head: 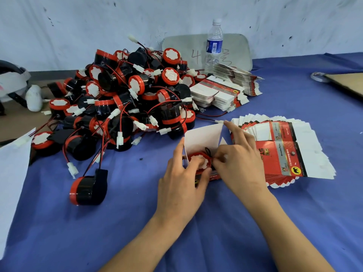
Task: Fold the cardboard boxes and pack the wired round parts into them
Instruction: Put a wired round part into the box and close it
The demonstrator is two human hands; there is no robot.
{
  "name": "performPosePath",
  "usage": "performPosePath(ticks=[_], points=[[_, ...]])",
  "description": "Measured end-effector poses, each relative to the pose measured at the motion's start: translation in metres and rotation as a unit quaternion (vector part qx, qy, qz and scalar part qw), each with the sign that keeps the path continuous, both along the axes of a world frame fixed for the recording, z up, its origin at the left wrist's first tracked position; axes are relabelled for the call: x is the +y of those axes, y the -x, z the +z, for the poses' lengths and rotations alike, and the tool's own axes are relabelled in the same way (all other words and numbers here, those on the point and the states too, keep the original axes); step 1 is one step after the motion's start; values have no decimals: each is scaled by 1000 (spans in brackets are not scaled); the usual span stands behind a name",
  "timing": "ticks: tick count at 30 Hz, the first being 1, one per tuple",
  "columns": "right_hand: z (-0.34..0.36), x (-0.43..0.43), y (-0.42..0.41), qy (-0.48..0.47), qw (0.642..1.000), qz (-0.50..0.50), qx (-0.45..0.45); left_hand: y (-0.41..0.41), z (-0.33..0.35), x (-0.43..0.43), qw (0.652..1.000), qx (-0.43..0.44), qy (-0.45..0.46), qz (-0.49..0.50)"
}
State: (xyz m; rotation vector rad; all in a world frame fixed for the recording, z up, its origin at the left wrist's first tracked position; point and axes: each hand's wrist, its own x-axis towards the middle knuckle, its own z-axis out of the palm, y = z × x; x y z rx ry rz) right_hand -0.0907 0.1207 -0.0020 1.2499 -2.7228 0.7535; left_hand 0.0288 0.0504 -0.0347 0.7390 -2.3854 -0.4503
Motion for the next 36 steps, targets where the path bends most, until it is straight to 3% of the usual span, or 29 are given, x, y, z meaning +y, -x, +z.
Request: performPosePath(ticks=[3,8,12,16,28,31,36], points=[[1,-1,-2,-29,1000,1,0,1,0,6,1000,-6,27,7],[0,1,1,-40,999,12,-2,2,19,3,974,-23,218,61],[-7,2,1,-29,999,34,-13,10,53,-14,954,-163,250,40],[-11,3,1,-18,998,53,-32,23,68,-17,912,-283,295,34],[-8,8,-2,1,991,121,-62,50,67,-9,943,-254,212,44],[-5,11,1,82,987,133,-36,50,64,-10,947,-251,193,54],[-3,13,13,236,944,138,-187,49,60,-13,957,-233,152,84]])
